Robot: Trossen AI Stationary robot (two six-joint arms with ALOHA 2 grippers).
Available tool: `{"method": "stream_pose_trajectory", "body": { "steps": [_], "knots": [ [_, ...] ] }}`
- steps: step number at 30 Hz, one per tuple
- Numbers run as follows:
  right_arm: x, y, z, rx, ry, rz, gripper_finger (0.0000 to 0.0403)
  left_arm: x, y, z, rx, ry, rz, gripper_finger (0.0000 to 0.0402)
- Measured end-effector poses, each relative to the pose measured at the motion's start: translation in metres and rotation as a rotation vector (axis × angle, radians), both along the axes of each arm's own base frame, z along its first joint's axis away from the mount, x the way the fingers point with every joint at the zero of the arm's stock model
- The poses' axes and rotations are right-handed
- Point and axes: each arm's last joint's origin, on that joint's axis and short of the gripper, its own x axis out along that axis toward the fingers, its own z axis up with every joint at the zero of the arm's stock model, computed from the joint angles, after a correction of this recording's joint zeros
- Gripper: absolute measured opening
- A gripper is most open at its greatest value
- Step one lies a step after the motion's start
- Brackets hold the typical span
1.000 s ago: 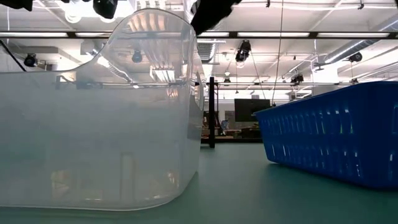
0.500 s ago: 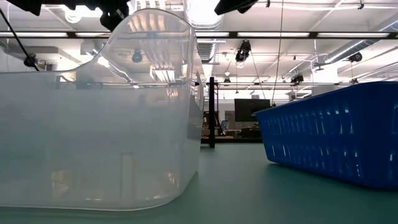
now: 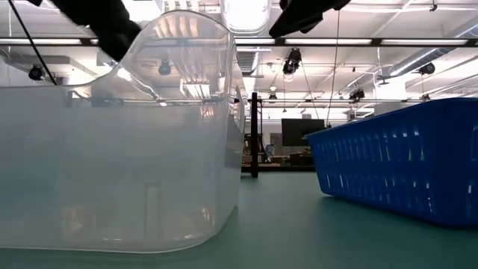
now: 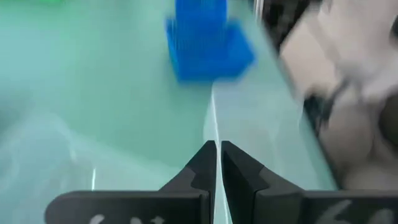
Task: Stack baskets on shelf by color
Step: Stack the top transparent bin on top of the other transparent bin on the shelf
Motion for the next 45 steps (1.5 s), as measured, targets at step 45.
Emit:
{"method": "stream_pose_trajectory", "body": {
  "steps": [45],
  "knots": [
    [-0.102,-0.083,-0.069,-0.015,-0.725,-0.074,0.0153,0.032,-0.044,0.032,0.311,0.507,-0.111,0.0150]
  ]
}}
